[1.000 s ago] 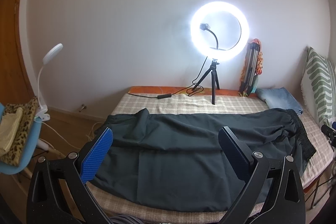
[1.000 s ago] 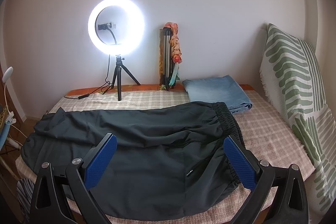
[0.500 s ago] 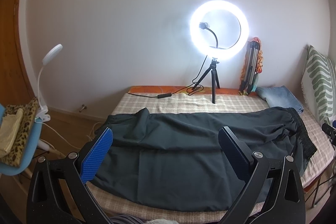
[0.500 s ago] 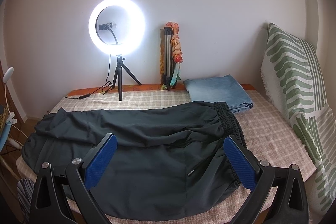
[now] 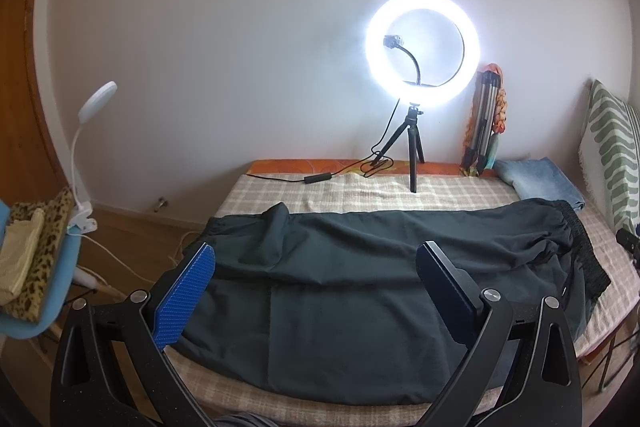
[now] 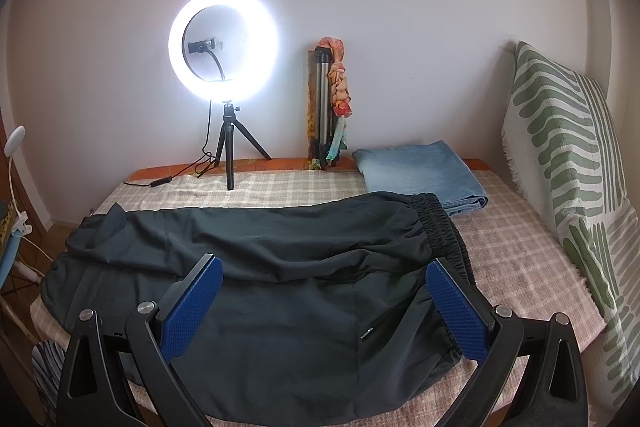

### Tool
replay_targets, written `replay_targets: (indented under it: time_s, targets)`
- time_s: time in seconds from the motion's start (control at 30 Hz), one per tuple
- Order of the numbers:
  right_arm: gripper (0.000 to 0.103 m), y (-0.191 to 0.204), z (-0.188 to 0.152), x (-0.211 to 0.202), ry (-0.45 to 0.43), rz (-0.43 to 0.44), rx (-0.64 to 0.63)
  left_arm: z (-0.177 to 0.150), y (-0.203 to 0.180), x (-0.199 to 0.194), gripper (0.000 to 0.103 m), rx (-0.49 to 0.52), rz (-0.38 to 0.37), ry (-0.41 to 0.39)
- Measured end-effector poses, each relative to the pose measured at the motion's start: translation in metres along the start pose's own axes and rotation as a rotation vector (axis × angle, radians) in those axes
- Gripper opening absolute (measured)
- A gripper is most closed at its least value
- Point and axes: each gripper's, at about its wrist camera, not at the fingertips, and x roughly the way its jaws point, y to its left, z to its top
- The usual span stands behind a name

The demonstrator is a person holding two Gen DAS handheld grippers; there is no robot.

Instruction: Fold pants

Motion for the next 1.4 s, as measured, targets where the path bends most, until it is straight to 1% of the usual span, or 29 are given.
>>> replay_targets:
  time_s: [0.2,0.3,0.43,0.47,0.53,0.6,0.73,0.8,0.87,0.97,1.13,1.2,1.27,1.33,1.4]
  targets:
    - [0.103,0.011,0.009,0.015,0.001,0.017,-0.037,0.003,0.013,0.011,0.101,0.011,0.010,0.015]
    - [0.103,0.018,0.016,0.024,-0.014,0.038,-0.070,0.006,0.029,0.022,0.101,0.009,0.002,0.028]
    - [0.103,0.037,0.027,0.051,-0.015,0.110,-0.143,0.009,0.061,0.041,0.100,0.009,0.032,0.026]
    - [0.103,0.043,0.031,0.062,-0.012,0.144,-0.163,0.011,0.071,0.048,0.100,0.011,0.043,0.034]
    - [0.103,0.051,0.035,0.077,-0.005,0.191,-0.176,0.015,0.092,0.064,0.100,-0.003,0.055,0.063]
    - [0.103,0.059,0.042,0.100,0.029,0.240,-0.175,0.017,0.115,0.081,0.100,-0.039,0.055,0.101]
    - [0.103,0.074,0.054,0.135,0.069,0.307,-0.166,0.018,0.160,0.118,0.099,-0.153,0.032,0.175]
    - [0.103,0.082,0.061,0.154,0.079,0.330,-0.172,0.015,0.171,0.132,0.092,-0.187,0.029,0.200]
    - [0.103,0.088,0.066,0.171,0.089,0.337,-0.175,0.014,0.182,0.151,0.091,-0.205,0.032,0.231]
    - [0.103,0.099,0.073,0.198,0.098,0.374,-0.202,0.013,0.189,0.178,0.091,-0.205,0.034,0.271]
    - [0.100,0.126,0.079,0.247,0.172,0.407,-0.318,0.017,0.190,0.226,0.087,-0.193,-0.012,0.338]
    - [0.099,0.140,0.079,0.273,0.216,0.427,-0.364,0.018,0.190,0.245,0.086,-0.189,-0.024,0.363]
    - [0.097,0.152,0.077,0.295,0.260,0.425,-0.385,0.018,0.189,0.267,0.086,-0.183,-0.038,0.387]
    - [0.096,0.162,0.074,0.316,0.308,0.442,-0.401,0.017,0.192,0.286,0.086,-0.190,-0.037,0.410]
    - [0.096,0.172,0.066,0.337,0.352,0.438,-0.443,0.015,0.195,0.305,0.086,-0.195,-0.029,0.434]
